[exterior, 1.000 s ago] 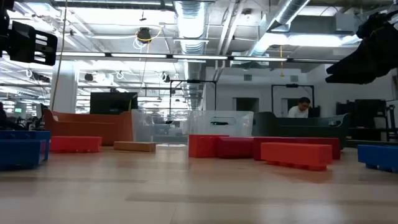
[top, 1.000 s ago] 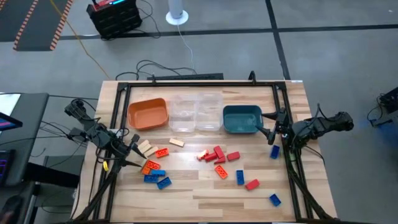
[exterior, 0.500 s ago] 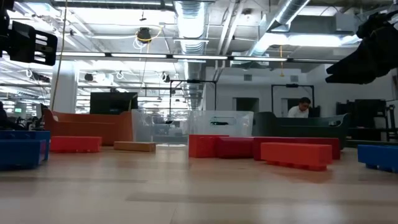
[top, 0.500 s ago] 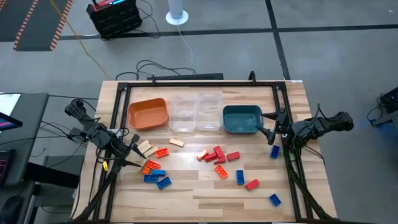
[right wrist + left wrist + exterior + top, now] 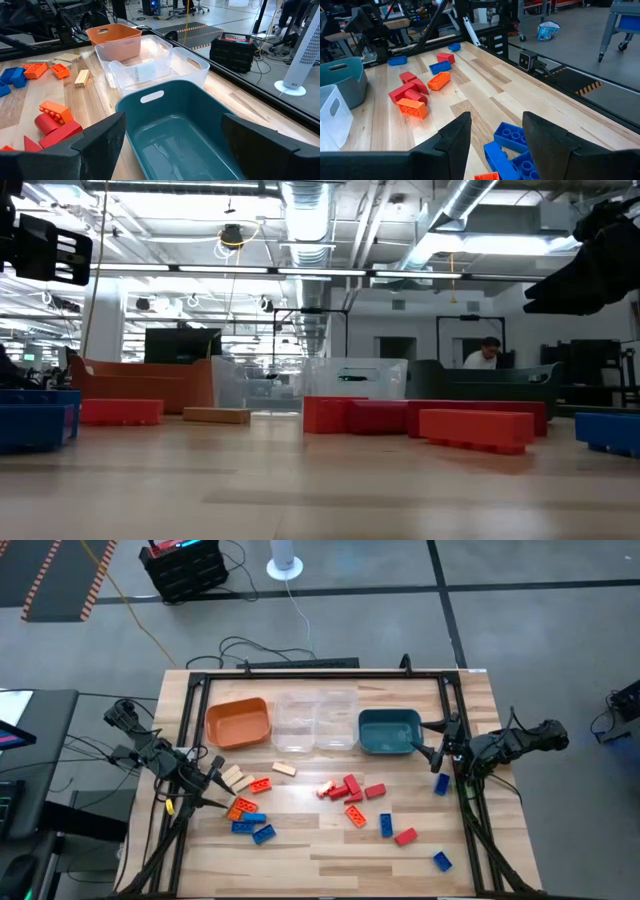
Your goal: Sort blocks
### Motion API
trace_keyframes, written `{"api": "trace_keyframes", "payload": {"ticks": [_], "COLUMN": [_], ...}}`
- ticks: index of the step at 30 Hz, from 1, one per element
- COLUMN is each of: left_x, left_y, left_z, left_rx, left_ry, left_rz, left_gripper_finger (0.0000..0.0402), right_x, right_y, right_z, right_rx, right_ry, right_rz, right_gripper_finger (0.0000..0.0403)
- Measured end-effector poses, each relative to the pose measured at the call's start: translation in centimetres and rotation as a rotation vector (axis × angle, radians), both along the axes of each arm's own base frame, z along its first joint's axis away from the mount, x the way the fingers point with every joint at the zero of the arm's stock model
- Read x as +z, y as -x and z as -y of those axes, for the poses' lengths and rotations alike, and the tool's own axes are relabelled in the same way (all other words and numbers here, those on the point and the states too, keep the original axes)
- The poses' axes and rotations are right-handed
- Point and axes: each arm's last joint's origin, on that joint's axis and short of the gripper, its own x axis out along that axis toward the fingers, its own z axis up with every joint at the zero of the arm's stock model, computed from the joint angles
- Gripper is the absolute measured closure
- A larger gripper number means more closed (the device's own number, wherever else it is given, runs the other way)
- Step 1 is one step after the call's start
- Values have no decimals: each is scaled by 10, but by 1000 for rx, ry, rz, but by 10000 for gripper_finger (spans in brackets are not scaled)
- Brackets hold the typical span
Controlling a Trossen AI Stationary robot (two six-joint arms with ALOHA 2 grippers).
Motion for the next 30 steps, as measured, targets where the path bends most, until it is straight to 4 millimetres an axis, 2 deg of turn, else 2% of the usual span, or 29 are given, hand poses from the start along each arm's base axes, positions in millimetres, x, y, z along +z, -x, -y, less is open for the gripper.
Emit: {"api": "trace_keyframes", "payload": {"ticks": [16, 19, 22, 30], "left_x": [1, 3, 5, 5], "left_y": [0, -1, -1, -1], "left_z": [0, 1, 1, 1], "left_rx": [-12, 9, 33, 54], "left_ry": [-61, 121, 274, 399], "left_rz": [46, -15, -62, -115], "left_gripper_finger": [228, 228, 228, 228], "right_x": [0, 0, 1, 4], "right_y": [0, 0, 0, -1], "right_z": [0, 0, 1, 2], "right_rx": [0, 0, 4, -6], "right_ry": [0, 1, 129, 166], "right_rz": [0, 0, -60, -55], "right_gripper_finger": [31, 31, 31, 31]}}
